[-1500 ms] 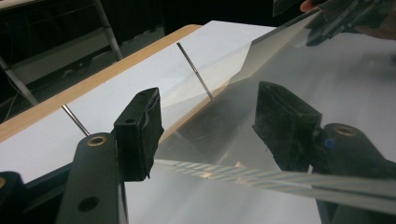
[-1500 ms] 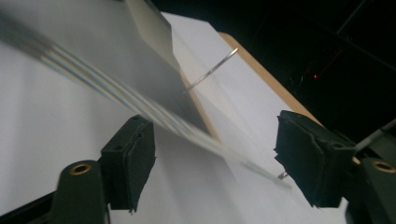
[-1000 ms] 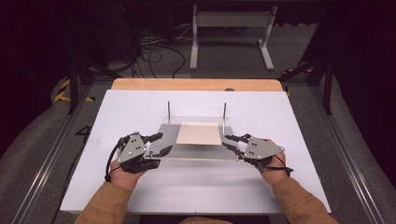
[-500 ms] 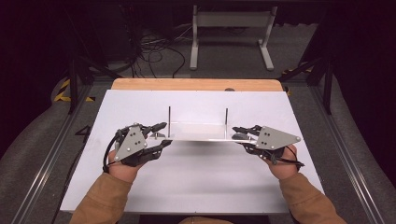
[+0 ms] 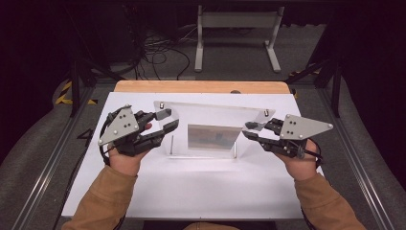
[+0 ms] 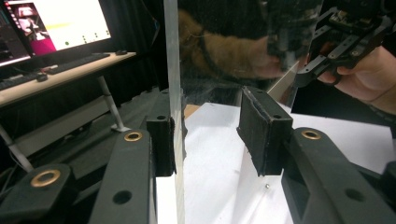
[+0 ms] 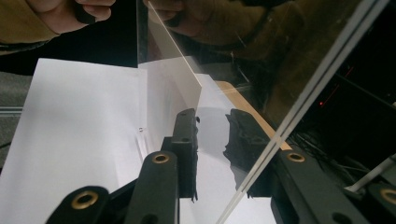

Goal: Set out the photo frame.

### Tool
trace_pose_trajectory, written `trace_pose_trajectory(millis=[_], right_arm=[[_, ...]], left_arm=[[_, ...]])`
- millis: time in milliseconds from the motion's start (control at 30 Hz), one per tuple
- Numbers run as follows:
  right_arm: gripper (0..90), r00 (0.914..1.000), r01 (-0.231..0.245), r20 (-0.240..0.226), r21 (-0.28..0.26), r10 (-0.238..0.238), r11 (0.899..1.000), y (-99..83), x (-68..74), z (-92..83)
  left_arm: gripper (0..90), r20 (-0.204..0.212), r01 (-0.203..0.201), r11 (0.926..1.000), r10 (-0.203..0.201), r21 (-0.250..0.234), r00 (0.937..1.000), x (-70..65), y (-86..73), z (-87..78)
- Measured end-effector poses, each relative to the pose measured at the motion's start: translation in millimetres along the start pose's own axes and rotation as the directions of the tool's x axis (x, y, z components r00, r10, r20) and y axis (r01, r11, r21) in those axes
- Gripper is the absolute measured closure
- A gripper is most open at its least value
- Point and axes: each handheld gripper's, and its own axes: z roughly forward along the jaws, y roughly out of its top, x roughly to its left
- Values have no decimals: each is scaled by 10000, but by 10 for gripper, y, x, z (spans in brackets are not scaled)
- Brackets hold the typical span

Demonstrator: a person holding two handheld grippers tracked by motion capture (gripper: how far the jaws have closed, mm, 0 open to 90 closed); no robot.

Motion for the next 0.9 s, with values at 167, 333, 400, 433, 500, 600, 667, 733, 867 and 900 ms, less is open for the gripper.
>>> trace_pose_trajectory(millis=[167,333,400,433,500,600,667,733,867,900], right_arm=[[694,9994,-337,-73,118,338,9994,52,-115,-19],[693,9964,-814,-229,300,821,9962,106,-291,-23],[683,9931,-1133,-242,501,1146,9923,113,-379,-7],[683,9931,-1133,-242,501,1146,9923,113,-379,-7],[677,9906,-1341,-169,643,1355,9889,114,-448,11],[668,9865,-1625,-89,720,1636,9841,100,-538,40],[663,9852,-1707,-41,751,1715,9825,85,-577,58],[661,9846,-1742,13,808,1747,9814,65,-613,84],[649,9817,-1903,148,1001,1898,9766,-13,-666,151],[648,9818,-1899,178,915,1891,9775,-31,-674,157]], left_arm=[[594,96,483,9988,-484,17,9988,82,38,90],[595,219,967,9952,-969,129,9951,211,78,226],[595,216,1066,9942,-1070,171,9940,235,81,258],[595,215,1192,9926,-1196,215,9926,261,81,291],[594,241,1431,9893,-1438,288,9893,318,73,355],[592,242,1633,9859,-1642,356,9861,383,57,435],[591,197,1730,9840,-1740,422,9846,403,45,469],[585,89,1755,9832,-1762,506,9843,433,24,516],[574,-44,1700,9834,-1700,643,9854,476,-25,594],[574,-17,1745,9824,-1748,666,9846,480,-24,600]])
